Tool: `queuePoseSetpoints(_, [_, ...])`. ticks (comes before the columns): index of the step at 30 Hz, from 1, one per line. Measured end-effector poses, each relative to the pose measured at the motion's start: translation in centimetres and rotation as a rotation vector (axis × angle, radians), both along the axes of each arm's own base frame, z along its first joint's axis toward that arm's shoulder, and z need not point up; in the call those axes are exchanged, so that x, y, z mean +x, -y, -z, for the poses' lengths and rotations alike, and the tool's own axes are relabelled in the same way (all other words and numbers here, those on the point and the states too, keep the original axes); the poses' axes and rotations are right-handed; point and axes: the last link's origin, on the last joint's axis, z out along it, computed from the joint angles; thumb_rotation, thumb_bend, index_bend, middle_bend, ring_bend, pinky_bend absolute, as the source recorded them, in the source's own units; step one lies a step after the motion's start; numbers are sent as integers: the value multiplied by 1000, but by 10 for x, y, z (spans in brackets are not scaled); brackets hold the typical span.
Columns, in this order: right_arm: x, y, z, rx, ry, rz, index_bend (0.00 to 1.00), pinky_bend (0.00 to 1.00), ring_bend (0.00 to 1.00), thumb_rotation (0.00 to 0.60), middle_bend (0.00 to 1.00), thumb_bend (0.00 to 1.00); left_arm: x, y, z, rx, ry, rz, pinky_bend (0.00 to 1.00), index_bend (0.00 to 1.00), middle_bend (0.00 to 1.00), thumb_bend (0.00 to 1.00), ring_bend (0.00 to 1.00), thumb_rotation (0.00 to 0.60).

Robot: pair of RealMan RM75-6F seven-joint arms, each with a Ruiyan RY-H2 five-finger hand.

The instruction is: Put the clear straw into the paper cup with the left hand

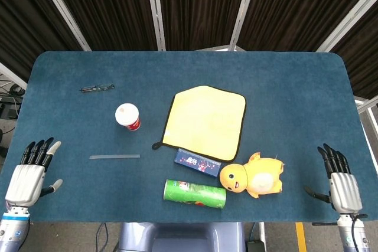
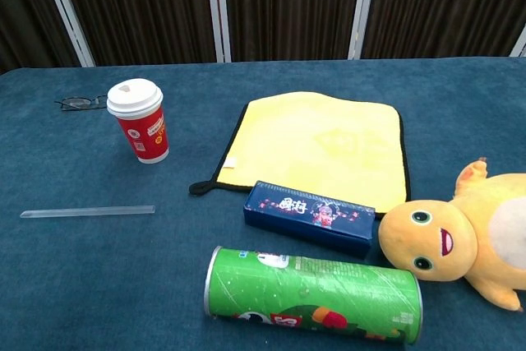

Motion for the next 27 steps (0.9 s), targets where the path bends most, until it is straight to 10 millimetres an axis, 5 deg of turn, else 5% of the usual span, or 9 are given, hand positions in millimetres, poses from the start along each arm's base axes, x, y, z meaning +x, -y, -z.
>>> queuePoseSetpoints(3, [0, 0, 0, -2, 1, 1, 0, 0, 0, 600, 0, 73, 3, -2, 1, -4, 6, 4, 57, 141, 35, 179, 43, 600])
queuePoseSetpoints(5, [0, 0, 0, -3, 3, 3, 0, 0, 0, 600, 0, 73, 5, -4, 2, -7, 4, 11, 214, 182, 179, 180, 193, 600])
queuePoseSetpoints(8, [0, 1, 0, -1, 5, 4, 0, 0, 0, 600, 0, 73, 9, -9, 6, -15, -12, 18, 494, 290, 551, 182, 532, 600])
queuePoseSetpoints(13, [0, 1, 0, 0, 8, 4, 0, 0, 0, 600, 0, 72, 13, -21, 20, -47, -40, -3, 688, 434, 860, 182, 787, 600])
queuePoseSetpoints(18, [0, 1, 0, 1, 11, 5, 0, 0, 0, 600, 0, 72, 19, -35, 35, -77, -62, -48, 752, 483, 960, 187, 876, 600])
queuePoseSetpoints(27, [-1, 2, -1, 5, 22, 9, 0, 0, 0, 600, 0, 73, 41, -67, 63, -121, -89, -118, 772, 490, 1000, 353, 909, 600])
